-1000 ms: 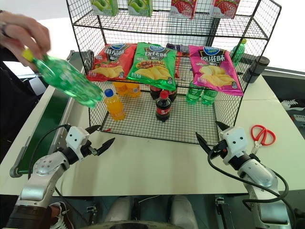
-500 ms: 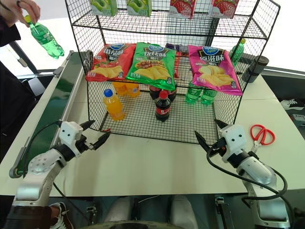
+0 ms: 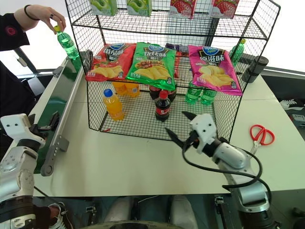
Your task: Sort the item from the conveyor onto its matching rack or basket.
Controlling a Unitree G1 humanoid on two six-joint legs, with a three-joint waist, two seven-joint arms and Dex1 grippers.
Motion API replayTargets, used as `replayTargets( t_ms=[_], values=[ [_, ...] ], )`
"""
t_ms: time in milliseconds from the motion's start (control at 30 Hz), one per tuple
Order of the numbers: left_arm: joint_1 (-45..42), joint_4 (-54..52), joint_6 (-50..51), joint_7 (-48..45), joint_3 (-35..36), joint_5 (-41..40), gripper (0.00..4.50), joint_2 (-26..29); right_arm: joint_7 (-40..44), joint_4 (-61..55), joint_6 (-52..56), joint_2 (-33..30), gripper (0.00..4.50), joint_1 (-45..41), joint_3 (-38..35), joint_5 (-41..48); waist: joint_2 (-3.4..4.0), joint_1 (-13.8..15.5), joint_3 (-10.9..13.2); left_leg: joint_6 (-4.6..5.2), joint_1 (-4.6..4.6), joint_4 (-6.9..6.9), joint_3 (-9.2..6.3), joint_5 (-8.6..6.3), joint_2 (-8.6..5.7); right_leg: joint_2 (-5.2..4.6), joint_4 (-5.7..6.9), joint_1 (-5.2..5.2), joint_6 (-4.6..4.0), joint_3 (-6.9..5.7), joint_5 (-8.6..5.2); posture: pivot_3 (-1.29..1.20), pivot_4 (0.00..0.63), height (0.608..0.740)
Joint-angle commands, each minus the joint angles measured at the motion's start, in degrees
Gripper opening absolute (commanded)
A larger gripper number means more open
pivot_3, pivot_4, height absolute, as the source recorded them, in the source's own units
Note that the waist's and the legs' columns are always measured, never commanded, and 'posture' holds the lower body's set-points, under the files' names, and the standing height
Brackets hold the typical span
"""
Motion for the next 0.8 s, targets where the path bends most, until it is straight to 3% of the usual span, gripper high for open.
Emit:
replayTargets(
  t_ms=[33,533,800],
  values=[
    [0.53,-0.99,-1.63,0.66,1.13,0.82,4.50,0.53,-0.79,-3.37,0.09,1.36,4.47,0.79,3.37,-0.18,-0.10,0.01,-0.04,0.00,-0.02,0.01,0.00,0.00,-0.02,-0.03,-0.01,0.01,0.00,0.00,0.00,0.00,0.150,0.740],
    [-0.04,3.30,-2.52,1.80,0.95,1.88,4.50,0.45,-3.22,-3.82,-3.89,3.16,4.47,1.18,7.21,-4.85,-0.21,-0.20,-0.07,-0.01,-0.01,0.00,0.03,0.00,-0.01,-0.15,0.00,-0.04,-0.01,0.01,0.00,0.00,0.150,0.740],
    [-0.61,4.31,-4.13,1.80,1.00,2.01,4.50,0.23,-2.42,-4.21,2.78,3.49,4.47,0.39,7.34,-0.40,-0.21,-0.18,-0.07,-0.01,-0.01,0.00,0.03,0.00,-0.01,-0.18,0.00,-0.03,-0.01,0.01,0.00,0.00,0.150,0.740]
  ],
)
